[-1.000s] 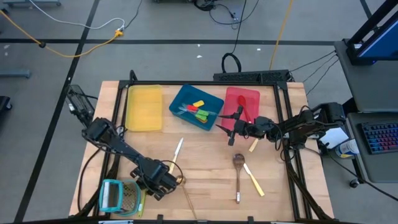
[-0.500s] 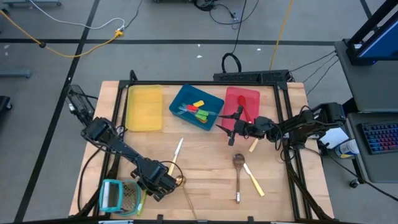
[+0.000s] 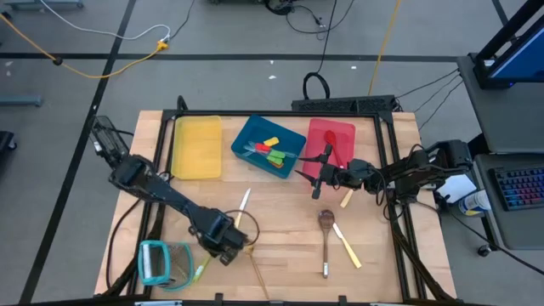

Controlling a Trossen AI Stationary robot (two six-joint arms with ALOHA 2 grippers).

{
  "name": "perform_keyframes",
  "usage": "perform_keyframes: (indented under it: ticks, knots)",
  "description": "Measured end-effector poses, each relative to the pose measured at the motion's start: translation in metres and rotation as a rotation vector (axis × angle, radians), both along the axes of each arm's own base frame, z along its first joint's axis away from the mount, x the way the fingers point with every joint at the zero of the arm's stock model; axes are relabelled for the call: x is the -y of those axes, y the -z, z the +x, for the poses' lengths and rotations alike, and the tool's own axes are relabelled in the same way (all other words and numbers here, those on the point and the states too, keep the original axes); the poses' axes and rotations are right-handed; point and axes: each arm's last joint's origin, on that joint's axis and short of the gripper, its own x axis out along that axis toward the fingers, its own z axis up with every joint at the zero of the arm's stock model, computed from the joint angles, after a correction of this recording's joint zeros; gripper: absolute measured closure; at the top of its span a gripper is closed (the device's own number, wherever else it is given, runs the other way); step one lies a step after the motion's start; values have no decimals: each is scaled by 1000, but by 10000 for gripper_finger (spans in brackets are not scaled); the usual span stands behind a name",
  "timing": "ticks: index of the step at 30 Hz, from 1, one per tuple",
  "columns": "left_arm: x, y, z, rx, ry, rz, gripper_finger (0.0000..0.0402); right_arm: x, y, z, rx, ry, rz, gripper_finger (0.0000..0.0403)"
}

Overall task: Pick & Place Kitchen Items
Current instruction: Put the green serving spoon into the pink bin

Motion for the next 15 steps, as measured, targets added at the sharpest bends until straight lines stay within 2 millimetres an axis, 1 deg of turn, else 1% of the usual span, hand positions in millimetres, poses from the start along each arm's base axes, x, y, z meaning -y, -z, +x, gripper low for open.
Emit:
perform_keyframes:
  ticks: [3, 7, 11, 15]
  knots:
    - [-6, -21, -1, 77, -24, 45, 346, 0, 0, 0, 0, 0, 0, 222]
    - [-17, -52, -7, 173, -95, 120, 374, 0, 0, 0, 0, 0, 0, 222]
    - [-25, -77, -16, 286, -172, 204, 375, 0, 0, 0, 0, 0, 0, 222]
    - [-32, -94, -22, 424, -207, 315, 369, 0, 0, 0, 1, 0, 1, 222]
